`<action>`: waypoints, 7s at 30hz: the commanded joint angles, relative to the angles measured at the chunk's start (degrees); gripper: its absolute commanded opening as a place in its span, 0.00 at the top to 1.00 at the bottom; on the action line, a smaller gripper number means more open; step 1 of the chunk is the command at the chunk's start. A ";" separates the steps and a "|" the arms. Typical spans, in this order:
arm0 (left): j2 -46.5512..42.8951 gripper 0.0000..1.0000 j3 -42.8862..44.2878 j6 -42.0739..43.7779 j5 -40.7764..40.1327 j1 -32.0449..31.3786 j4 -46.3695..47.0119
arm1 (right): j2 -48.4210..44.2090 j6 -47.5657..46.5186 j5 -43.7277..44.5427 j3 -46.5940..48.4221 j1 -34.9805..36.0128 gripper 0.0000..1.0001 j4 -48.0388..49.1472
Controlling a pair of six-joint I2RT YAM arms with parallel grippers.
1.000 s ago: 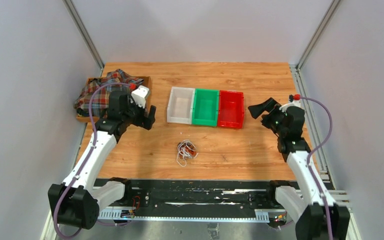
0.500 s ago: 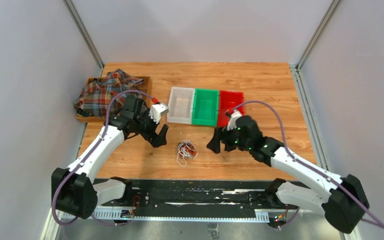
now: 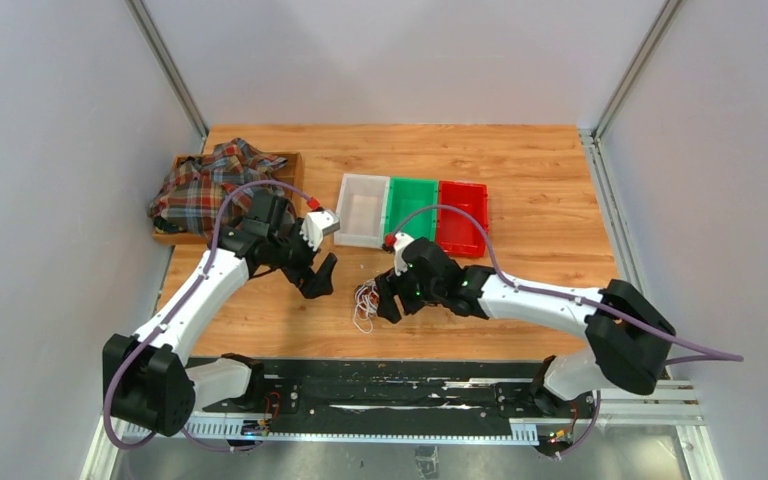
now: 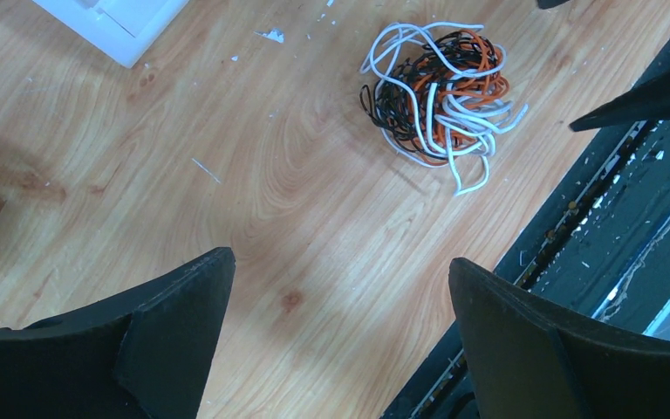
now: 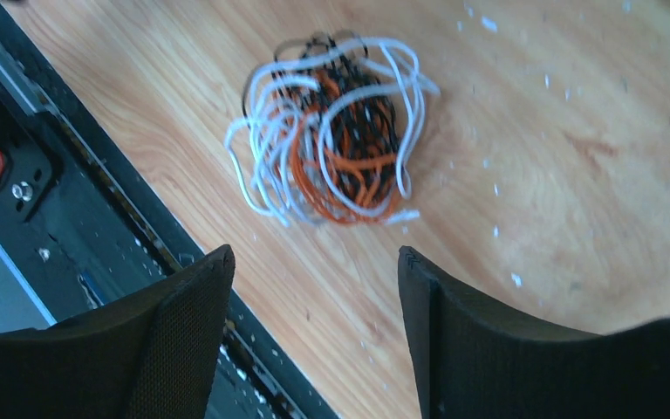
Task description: Untangle the cables
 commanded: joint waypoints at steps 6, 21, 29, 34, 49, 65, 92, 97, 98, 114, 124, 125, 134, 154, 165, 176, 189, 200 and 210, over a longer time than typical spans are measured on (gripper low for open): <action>-1.35 0.02 1.85 0.22 0.39 -0.07 -2.13 | 8.77 -5.14 -2.52 6.84 0.48 0.45 5.34; 3.24 0.02 4.09 -1.22 5.35 -0.43 -2.24 | 7.67 2.08 -7.68 2.73 -6.08 0.99 11.09; 8.00 0.01 5.22 0.91 4.66 -5.30 -1.78 | 4.24 6.28 -12.32 -3.94 -9.40 0.99 15.96; 13.95 0.03 7.44 2.31 3.26 -8.44 -0.79 | 4.06 7.02 -12.49 -5.75 -9.66 0.99 16.03; 24.51 0.20 11.16 10.98 5.45 -12.77 -0.91 | 2.97 7.66 -13.20 -7.95 -13.28 1.00 14.34; 30.97 0.75 16.24 9.65 3.66 -13.74 -2.21 | 2.73 7.99 -14.07 -9.05 -14.60 0.99 13.53; 6.56 1.00 20.47 0.56 5.63 -13.18 -16.80 | -13.37 -2.76 -2.14 -4.84 -4.90 0.58 12.37; 6.01 1.00 21.83 -0.68 8.33 -13.12 -16.80 | -12.97 -1.76 -3.56 -6.94 -1.38 0.50 25.10; 5.89 1.00 22.15 -0.92 8.84 -13.12 -16.80 | -12.58 -1.28 -3.71 -6.94 -1.06 0.50 27.11; 6.12 1.00 23.54 -3.27 13.40 -13.17 -16.80 | -4.67 1.06 0.12 -5.65 3.10 0.34 37.12; 5.80 0.99 25.29 -5.11 18.69 -13.12 -17.31 | -0.05 2.08 11.75 -5.41 3.20 0.33 40.06; 5.85 1.00 25.64 -5.34 19.35 -13.12 -17.47 | 0.72 1.95 13.10 -4.91 3.20 0.33 39.65; 5.65 1.00 30.70 -6.88 22.20 -13.19 -20.03 | 4.74 1.46 15.48 -7.67 3.20 0.38 40.42; 5.99 1.00 59.37 -8.68 12.85 -13.13 -23.79 | 7.77 5.12 17.13 -16.30 3.20 0.44 43.24; 9.02 1.00 77.24 -9.78 0.75 -13.17 -23.76 | 6.91 6.45 18.17 -21.16 3.20 0.41 43.69; 7.48 1.00 77.65 -9.58 -9.74 -13.17 -18.56 | -0.78 6.79 19.49 -24.78 3.15 0.37 41.72; 5.09 1.00 70.23 -11.71 -2.40 -13.16 -18.57 | -27.45 -8.77 17.38 -16.68 1.72 0.16 24.12; 3.07 1.00 56.39 -11.97 5.23 -13.22 -18.52 | -24.01 -24.37 2.03 7.67 1.62 0.12 13.67; 1.59 1.00 54.23 -11.85 9.39 -13.21 -18.53 | -12.22 -23.98 -6.02 17.47 1.10 0.17 15.89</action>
